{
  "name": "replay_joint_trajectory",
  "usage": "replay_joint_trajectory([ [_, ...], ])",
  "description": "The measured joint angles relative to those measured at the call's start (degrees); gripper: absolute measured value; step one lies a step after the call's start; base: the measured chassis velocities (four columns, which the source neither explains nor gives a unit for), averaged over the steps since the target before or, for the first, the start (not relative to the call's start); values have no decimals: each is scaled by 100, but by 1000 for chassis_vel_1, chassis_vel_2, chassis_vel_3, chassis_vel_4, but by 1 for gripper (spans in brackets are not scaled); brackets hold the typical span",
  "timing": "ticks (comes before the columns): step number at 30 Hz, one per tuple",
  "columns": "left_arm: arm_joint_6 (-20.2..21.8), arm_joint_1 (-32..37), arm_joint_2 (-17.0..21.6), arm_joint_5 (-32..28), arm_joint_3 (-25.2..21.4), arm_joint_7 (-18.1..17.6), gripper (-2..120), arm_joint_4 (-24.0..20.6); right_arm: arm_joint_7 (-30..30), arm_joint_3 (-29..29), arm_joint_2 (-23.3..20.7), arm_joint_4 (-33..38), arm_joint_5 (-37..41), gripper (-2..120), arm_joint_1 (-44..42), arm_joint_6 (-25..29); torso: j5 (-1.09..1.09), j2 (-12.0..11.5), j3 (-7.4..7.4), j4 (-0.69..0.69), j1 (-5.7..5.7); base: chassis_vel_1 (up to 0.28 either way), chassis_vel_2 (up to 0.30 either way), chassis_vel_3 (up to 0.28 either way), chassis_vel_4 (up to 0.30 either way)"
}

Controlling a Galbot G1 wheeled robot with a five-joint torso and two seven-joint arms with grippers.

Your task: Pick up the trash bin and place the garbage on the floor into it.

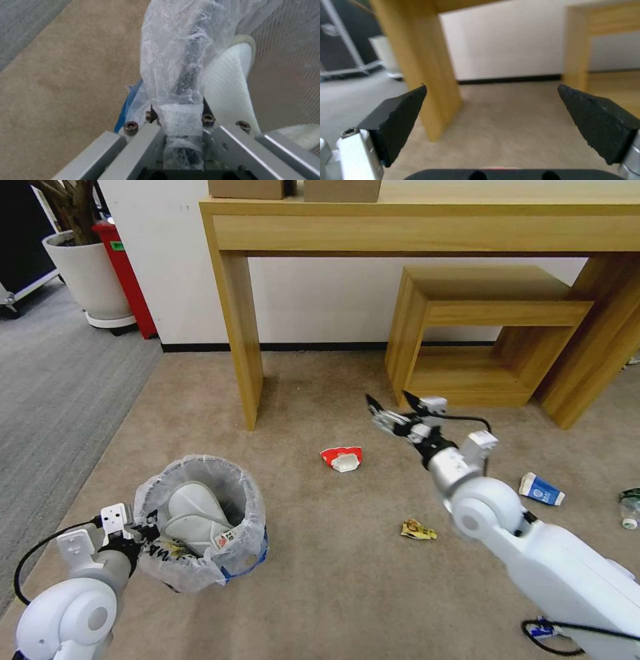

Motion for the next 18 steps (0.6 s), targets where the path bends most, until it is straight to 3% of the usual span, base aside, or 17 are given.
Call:
replay_joint_trajectory([
  [8, 35, 165, 27, 150, -201, 248, 1, -98, 604, 780, -31, 156, -505, 100, -800, -441, -1, 0, 0, 0, 0, 0, 0, 0, 0],
  [18, 38, 215, 66, 38, -310, 269, 1, -161, 509, 1449, 153, 251, -1145, 100, -1687, -119, -2, 0, 0, 1, 0, 0, 0, 0, 0],
])
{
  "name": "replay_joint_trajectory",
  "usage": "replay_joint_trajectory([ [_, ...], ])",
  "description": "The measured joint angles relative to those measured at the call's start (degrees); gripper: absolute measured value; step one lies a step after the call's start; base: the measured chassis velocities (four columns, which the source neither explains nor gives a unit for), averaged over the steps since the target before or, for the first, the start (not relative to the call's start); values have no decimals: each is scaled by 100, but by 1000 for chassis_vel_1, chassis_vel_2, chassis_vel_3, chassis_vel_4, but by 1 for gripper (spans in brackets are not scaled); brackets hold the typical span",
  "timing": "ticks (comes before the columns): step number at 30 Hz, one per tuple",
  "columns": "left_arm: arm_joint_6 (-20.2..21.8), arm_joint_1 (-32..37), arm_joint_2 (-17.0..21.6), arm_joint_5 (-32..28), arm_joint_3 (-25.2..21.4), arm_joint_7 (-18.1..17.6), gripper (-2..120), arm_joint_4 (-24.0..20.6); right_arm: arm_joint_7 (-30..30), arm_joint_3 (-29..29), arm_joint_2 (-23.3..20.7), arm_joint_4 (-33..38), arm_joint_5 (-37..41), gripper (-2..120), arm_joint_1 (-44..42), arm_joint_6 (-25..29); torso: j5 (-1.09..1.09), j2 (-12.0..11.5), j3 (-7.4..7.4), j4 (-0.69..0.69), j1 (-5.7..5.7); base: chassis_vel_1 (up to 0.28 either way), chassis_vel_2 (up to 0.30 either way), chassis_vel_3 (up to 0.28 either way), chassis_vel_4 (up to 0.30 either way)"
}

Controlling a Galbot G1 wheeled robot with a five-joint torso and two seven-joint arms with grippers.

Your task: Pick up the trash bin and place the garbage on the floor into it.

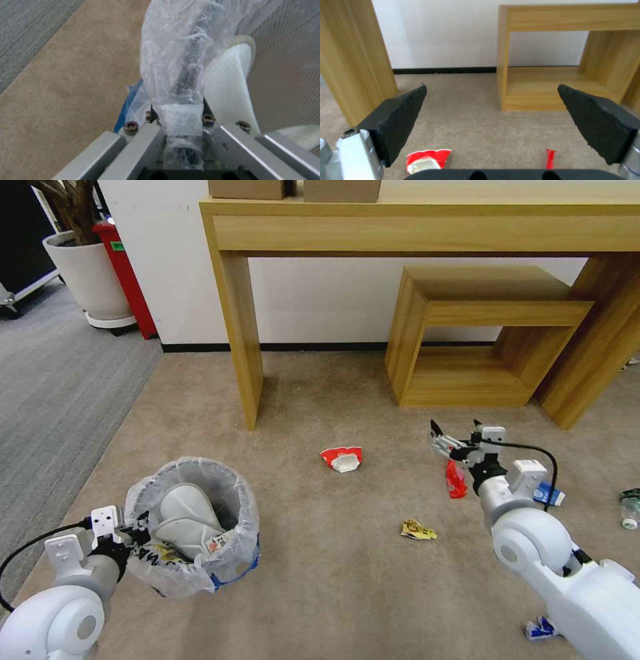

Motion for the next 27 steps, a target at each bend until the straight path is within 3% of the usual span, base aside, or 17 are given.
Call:
replay_joint_trajectory([
  [10, -35, -60, 81, -83, 45, -19, 1, 27, -133, 590, 273, 187, -422, 100, -747, 98, 0, 0, 0, 0, 0, 0, 0, 0, 0],
  [18, -69, -71, 87, -83, 83, -23, 1, 50, -219, 694, 368, 231, -578, 100, -918, 120, 0, 0, -1, 0, 0, -14, 11, 12, -11],
  [27, -108, -40, 113, -93, 51, -26, 1, 60, -268, 627, 411, 180, -600, 100, -861, 167, -2, 0, 1, 0, 0, -159, 139, 146, -139],
])
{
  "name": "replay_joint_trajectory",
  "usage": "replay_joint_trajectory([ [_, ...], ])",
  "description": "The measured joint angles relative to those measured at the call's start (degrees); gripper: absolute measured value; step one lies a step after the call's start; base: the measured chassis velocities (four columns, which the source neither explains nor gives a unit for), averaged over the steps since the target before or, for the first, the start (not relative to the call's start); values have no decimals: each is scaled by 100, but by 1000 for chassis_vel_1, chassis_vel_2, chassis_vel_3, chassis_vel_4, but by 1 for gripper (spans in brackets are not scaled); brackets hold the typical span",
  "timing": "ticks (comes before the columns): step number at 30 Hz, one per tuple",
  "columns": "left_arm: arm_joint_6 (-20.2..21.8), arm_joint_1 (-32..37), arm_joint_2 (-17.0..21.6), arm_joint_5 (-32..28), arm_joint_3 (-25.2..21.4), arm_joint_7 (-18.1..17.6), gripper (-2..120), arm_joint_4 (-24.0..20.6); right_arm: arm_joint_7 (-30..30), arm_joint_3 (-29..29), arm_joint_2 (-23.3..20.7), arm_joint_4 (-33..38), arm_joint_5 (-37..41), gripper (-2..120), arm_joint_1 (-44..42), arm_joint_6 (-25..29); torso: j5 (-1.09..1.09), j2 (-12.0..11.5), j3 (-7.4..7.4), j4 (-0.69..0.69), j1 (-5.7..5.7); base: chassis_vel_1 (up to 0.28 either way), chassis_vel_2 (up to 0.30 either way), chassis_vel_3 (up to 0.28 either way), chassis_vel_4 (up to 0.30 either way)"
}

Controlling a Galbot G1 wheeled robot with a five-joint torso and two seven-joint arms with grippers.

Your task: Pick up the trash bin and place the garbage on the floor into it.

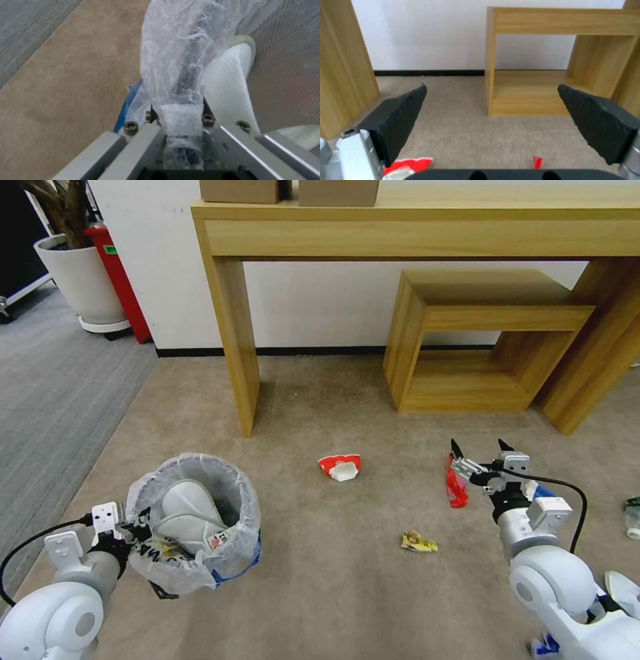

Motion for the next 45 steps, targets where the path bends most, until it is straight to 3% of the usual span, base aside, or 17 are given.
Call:
replay_joint_trajectory([
  [24, -47, -41, -64, 51, 44, 9, 1, 133, -14, -257, 8, -166, -82, 100, 186, 90, 2, 0, -1, 0, 0, -91, 93, 101, -93],
  [45, -22, -64, -32, -13, 63, -24, 1, 195, 15, -371, 16, -156, -36, 100, 178, 135, 2, 0, -1, 0, 0, -20, 18, 18, -21],
])
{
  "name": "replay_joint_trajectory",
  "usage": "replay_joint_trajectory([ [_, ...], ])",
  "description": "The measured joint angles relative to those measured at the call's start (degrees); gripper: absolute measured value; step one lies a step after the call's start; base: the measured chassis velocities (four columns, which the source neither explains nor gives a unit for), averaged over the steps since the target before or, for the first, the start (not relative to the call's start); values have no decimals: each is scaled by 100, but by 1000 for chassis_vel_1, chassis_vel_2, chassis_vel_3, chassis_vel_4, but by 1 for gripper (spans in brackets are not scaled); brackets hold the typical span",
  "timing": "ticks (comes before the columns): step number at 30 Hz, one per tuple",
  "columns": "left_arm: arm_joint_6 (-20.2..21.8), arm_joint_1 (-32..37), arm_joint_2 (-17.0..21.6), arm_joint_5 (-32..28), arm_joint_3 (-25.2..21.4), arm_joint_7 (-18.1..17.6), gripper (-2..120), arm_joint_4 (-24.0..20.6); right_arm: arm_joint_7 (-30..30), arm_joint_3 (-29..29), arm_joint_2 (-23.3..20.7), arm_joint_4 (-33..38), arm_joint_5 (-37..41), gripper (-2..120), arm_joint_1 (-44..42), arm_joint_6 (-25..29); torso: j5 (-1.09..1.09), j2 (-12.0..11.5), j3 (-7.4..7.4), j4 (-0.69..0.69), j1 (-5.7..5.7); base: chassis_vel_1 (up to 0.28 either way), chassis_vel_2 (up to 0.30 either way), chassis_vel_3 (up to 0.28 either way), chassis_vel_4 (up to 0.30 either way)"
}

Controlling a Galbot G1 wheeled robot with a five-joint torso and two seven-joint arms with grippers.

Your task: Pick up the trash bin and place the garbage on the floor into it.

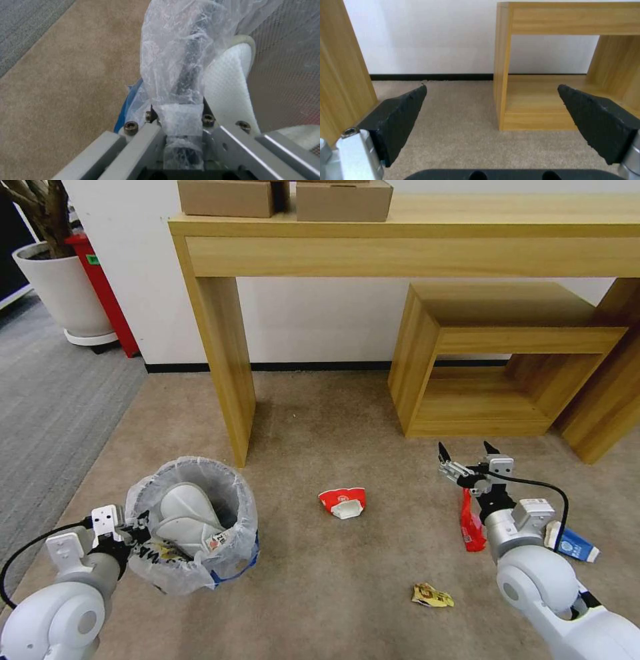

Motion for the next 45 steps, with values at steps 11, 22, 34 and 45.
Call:
replay_joint_trajectory([
  [11, -2, 16, -44, 33, 27, 0, 1, 69, 652, -58, -148, 114, 1254, 100, -52, -901, 1, 0, 0, 0, 0, 0, 0, 0, 0],
  [22, -43, -26, -107, 97, 52, -5, 1, 203, 2473, -107, -534, 665, 3632, 100, -384, -2283, 1, 0, 0, 0, 0, 0, 0, 0, 0],
  [34, -100, -133, -139, 143, 148, 10, 1, 364, 3352, 505, -139, 517, 4388, 100, -1082, -2363, 1, 0, 0, 0, 0, 0, 0, 0, 0],
  [45, -162, -185, -144, 171, 207, 21, 1, 468, 3272, 218, 319, -285, 4094, 100, -1239, -2336, -1, 0, 0, 0, 0, 0, 0, 0, 0],
])
